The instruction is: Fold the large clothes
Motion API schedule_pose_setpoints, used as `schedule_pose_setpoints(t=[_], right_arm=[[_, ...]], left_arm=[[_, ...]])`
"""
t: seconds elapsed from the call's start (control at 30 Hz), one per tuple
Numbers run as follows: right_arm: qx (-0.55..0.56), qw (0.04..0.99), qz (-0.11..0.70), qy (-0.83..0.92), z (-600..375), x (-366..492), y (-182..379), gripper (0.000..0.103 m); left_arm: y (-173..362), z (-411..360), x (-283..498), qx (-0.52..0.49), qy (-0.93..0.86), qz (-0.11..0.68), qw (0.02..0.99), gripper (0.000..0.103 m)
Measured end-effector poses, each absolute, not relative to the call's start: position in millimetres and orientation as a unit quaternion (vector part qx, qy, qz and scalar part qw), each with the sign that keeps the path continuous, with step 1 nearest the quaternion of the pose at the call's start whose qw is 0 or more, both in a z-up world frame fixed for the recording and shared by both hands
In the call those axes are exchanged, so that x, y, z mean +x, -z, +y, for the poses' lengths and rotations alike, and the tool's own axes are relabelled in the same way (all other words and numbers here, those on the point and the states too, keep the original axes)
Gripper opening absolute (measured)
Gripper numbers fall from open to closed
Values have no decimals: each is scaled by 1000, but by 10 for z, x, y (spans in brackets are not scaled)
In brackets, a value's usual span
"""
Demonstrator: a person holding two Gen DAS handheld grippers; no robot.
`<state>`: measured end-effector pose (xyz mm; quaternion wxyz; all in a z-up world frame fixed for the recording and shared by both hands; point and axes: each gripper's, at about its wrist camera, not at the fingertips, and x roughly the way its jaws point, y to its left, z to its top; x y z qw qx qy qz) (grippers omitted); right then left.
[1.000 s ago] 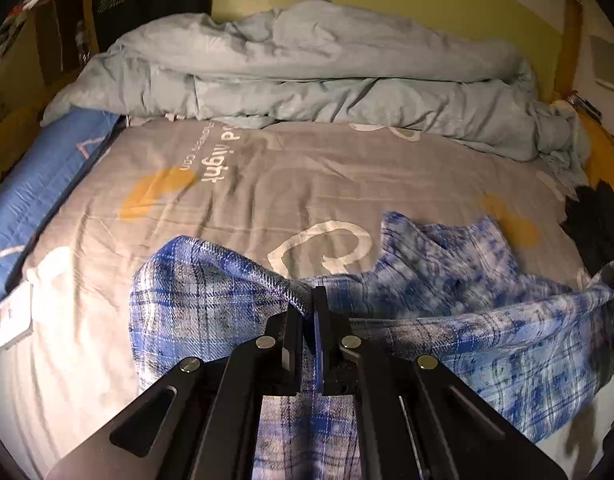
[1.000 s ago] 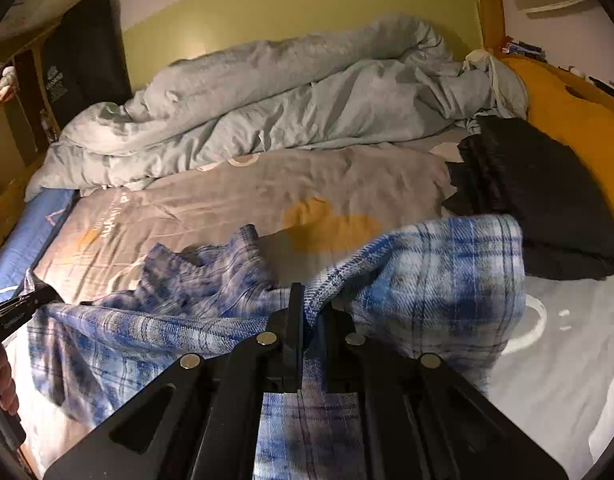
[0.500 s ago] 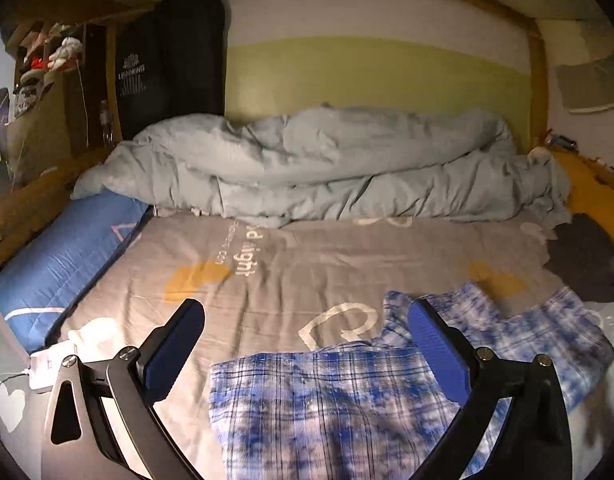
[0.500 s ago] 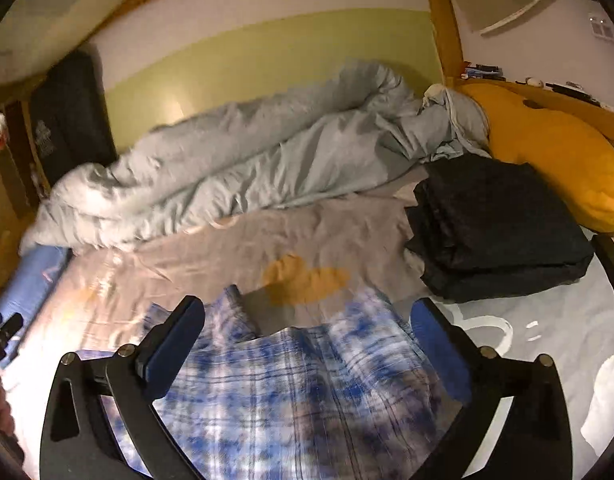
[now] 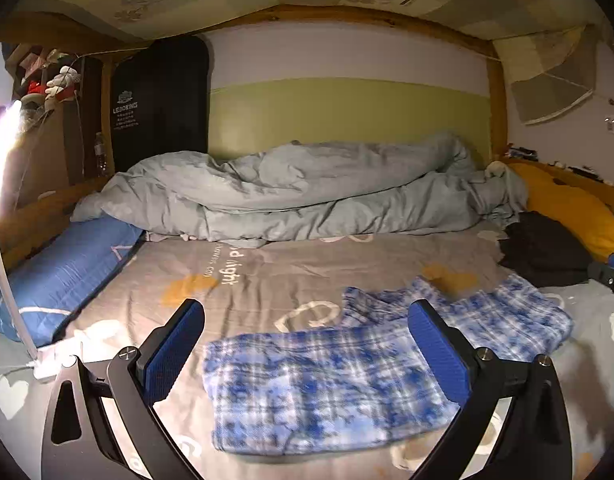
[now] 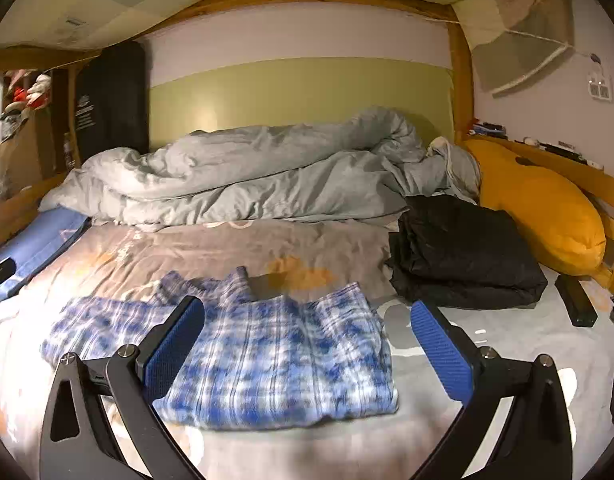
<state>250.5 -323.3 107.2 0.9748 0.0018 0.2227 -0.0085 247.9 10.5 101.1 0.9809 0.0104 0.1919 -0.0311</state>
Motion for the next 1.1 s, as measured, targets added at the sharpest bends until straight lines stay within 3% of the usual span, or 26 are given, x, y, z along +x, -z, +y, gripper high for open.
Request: schedule_pose_setpoints(t=[0.27, 0.47, 0.83, 1.1], right_arm=[[63, 969, 237, 10, -3452, 2154, -846, 102], [45, 959, 275, 52, -3597, 2118, -493, 102], [104, 945, 306, 59, -3818, 2192, -201, 102], [120, 938, 320, 61, -3824, 2271, -107, 102]], left_arm=[[-757, 127, 2151, -14, 32, 203, 978, 103], [-392, 125, 2072, -26, 36, 215, 976, 103], [360, -56, 2158, 33, -7, 220, 975, 103], [473, -25, 2303, 24, -29, 262, 964, 103]])
